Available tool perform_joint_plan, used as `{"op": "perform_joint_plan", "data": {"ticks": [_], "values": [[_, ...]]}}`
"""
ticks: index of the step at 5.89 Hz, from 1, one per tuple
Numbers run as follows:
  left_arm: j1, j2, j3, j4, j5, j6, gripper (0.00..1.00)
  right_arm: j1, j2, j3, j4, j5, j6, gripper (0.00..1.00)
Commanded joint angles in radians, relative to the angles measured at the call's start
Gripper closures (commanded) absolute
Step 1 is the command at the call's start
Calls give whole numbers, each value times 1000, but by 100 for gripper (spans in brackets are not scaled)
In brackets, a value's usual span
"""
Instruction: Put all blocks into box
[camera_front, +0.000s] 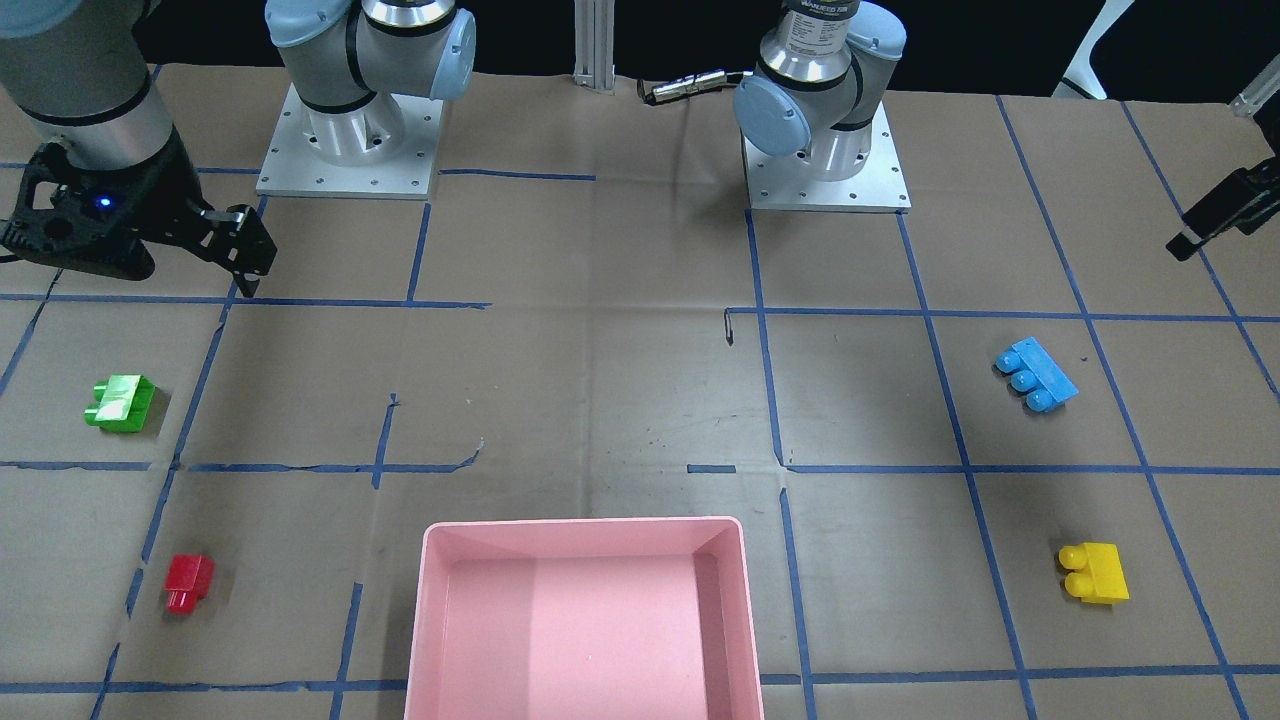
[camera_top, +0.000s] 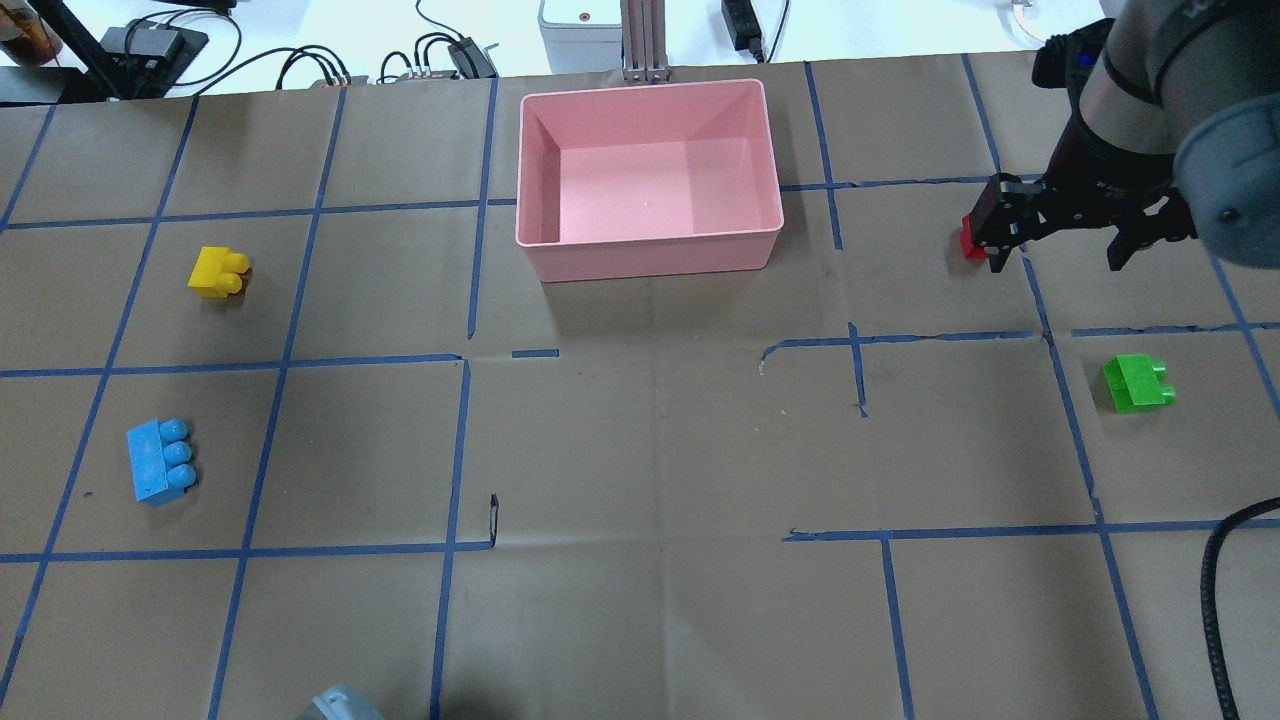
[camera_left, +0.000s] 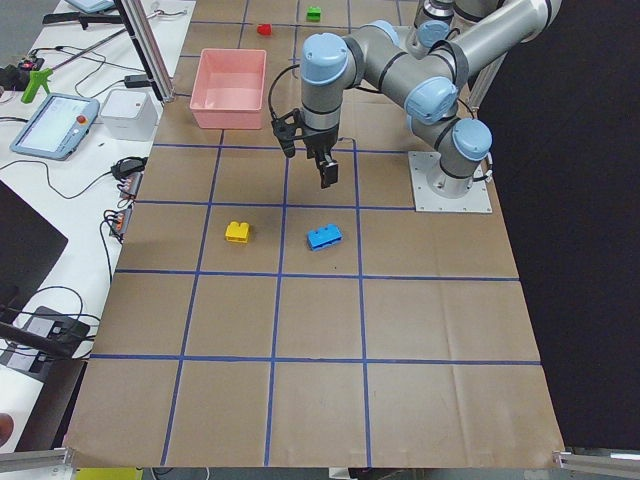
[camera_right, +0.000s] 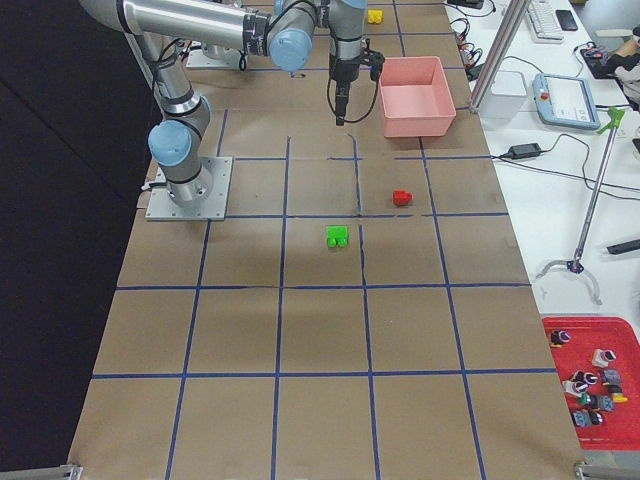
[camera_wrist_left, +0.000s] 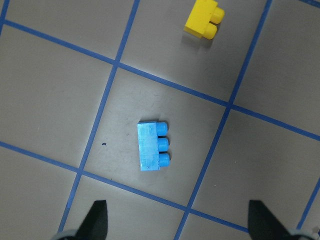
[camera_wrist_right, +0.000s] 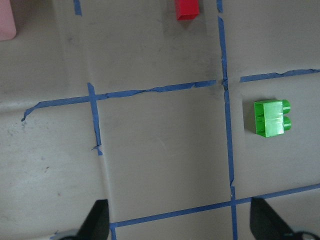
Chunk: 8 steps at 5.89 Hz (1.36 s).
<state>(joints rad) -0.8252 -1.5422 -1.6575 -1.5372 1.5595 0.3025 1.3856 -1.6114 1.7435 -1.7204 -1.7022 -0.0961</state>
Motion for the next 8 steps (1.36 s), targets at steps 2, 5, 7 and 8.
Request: {"op": "perform_joint_plan", "data": {"ticks": [2,5,7,8], "values": [[4,-19,-159,137,-3,-79,1,-278,-4,97,-150,1,-335,0],[1,-178,-347,558,4,-75,1,-487,7,316,-407,165,-482,0],[0,-251,-361,577,2,-65,1,-494,53,364,-421,188,-453,1],[0,-287,-363,604,4,-59,1,-494,101,366,-494,176,-465,2]]}}
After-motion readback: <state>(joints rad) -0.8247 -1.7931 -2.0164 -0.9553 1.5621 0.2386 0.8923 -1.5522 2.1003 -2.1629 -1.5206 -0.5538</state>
